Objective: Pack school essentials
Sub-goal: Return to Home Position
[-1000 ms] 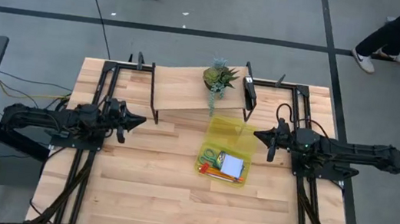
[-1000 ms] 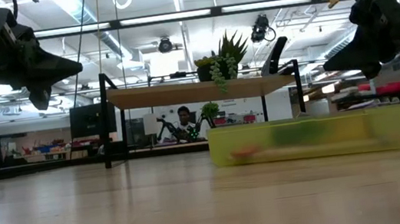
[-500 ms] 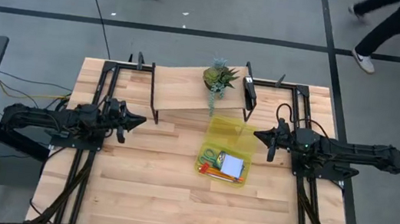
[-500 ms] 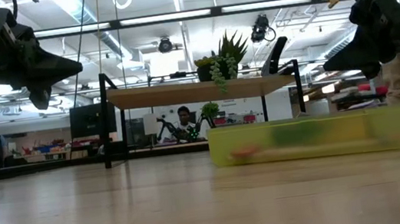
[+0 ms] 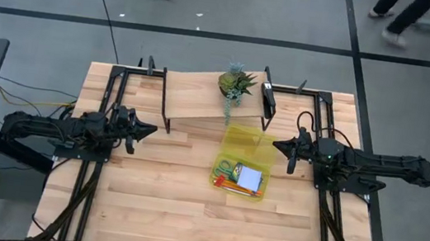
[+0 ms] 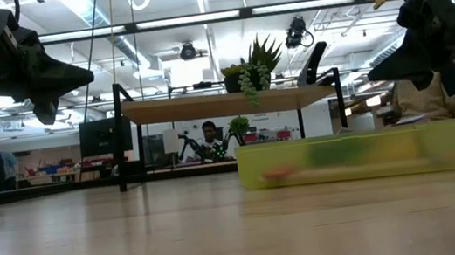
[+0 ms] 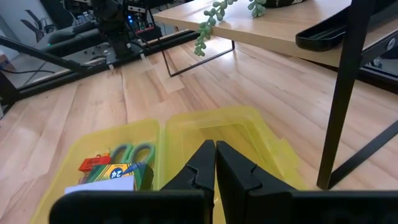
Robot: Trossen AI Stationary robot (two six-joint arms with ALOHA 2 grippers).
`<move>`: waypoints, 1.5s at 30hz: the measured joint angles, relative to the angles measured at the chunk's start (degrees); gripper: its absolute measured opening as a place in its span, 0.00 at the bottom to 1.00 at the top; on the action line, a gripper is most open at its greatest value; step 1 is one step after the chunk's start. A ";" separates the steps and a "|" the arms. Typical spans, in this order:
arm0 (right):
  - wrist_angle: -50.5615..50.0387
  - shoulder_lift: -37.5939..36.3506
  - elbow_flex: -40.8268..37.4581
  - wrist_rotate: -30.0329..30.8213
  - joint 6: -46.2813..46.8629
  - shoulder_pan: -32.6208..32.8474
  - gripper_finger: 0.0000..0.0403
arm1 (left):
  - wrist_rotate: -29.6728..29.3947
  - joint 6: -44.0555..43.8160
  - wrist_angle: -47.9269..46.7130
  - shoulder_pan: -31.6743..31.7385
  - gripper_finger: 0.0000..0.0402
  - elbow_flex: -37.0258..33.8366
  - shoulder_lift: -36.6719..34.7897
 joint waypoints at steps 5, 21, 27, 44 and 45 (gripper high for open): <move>0.00 0.00 0.00 0.02 0.00 0.00 0.05 | 0.00 0.00 0.01 0.00 0.08 0.00 0.00; 0.00 0.00 0.00 0.02 0.00 0.00 0.05 | 0.00 0.02 0.00 0.00 0.09 0.00 0.00; 0.00 0.00 0.00 0.02 0.00 0.00 0.05 | 0.00 0.00 0.01 0.00 0.07 0.00 0.00; 0.00 0.00 0.00 0.01 0.00 0.00 0.05 | 0.01 0.02 0.00 0.01 0.09 0.00 0.00; 0.00 0.00 0.00 0.02 0.00 0.00 0.05 | 0.00 0.02 0.01 0.01 0.09 0.00 0.00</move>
